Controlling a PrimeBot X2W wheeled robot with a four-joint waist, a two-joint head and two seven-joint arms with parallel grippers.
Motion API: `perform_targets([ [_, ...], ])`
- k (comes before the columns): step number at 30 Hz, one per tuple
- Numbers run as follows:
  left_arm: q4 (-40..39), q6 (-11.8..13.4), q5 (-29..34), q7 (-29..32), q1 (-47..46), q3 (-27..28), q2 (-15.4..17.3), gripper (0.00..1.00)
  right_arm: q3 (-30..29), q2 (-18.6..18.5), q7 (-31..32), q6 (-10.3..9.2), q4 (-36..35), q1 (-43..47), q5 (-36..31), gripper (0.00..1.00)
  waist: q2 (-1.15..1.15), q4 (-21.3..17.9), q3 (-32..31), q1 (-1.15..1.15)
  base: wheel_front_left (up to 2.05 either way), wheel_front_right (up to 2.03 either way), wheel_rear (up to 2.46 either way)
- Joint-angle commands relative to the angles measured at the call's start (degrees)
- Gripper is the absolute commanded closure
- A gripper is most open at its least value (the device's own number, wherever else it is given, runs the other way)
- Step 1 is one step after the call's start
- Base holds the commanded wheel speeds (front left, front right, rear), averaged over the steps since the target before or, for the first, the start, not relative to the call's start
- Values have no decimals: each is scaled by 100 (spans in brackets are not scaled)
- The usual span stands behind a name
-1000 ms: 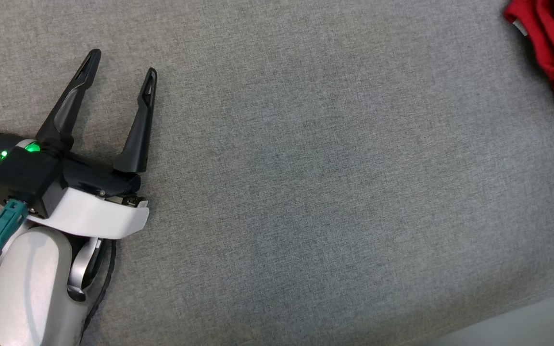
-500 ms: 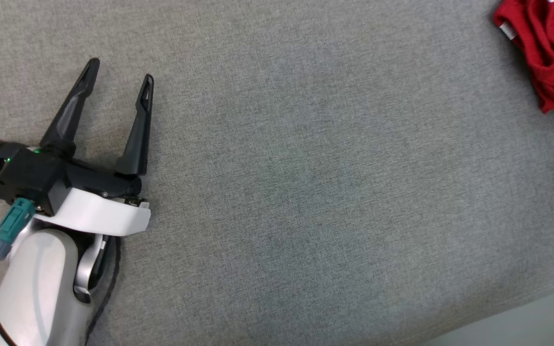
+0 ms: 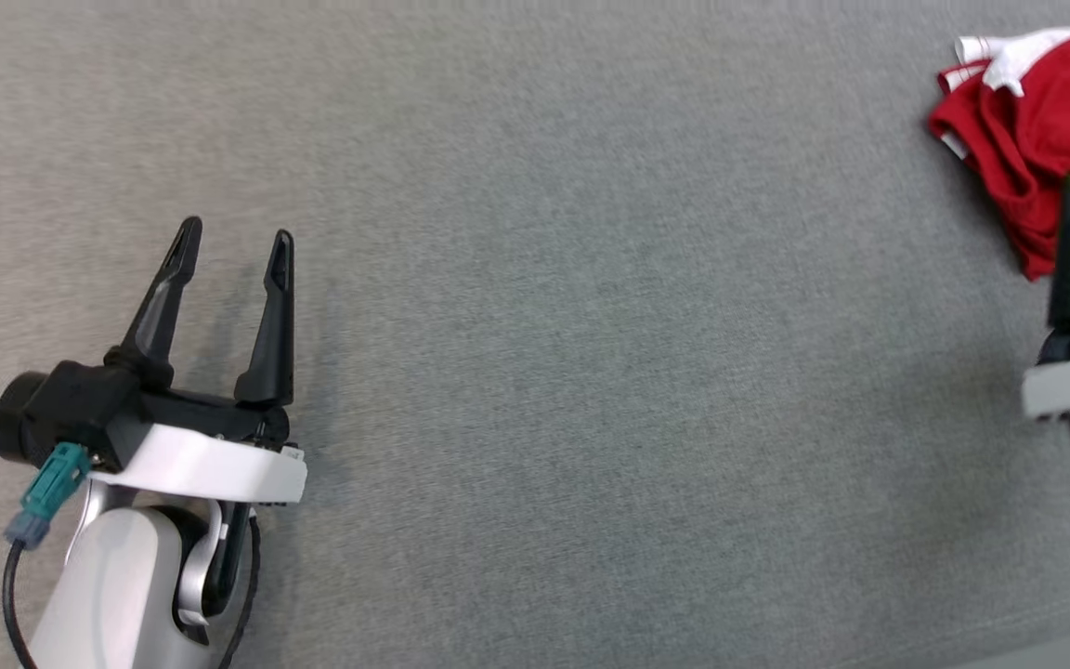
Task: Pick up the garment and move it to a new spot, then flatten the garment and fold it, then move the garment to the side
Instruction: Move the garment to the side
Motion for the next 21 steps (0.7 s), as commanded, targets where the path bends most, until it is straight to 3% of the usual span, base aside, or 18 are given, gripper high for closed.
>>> perform_targets([
  [1,38,36,-66,-46,81,41,-11,0,29,78,-27,-1,-130,197,-1,0,0,282,-309,0,0,0,0],
  [8,135,134,-213,-161,386,144,-99,0,258,488,-27,-1,-694,787,-59,0,0,643,-753,0,0,0,0],
  [21,349,175,-599,-146,1200,282,-146,0,468,685,535,0,-1290,1677,-154,0,0,1227,-1831,0,0,0,0],
])
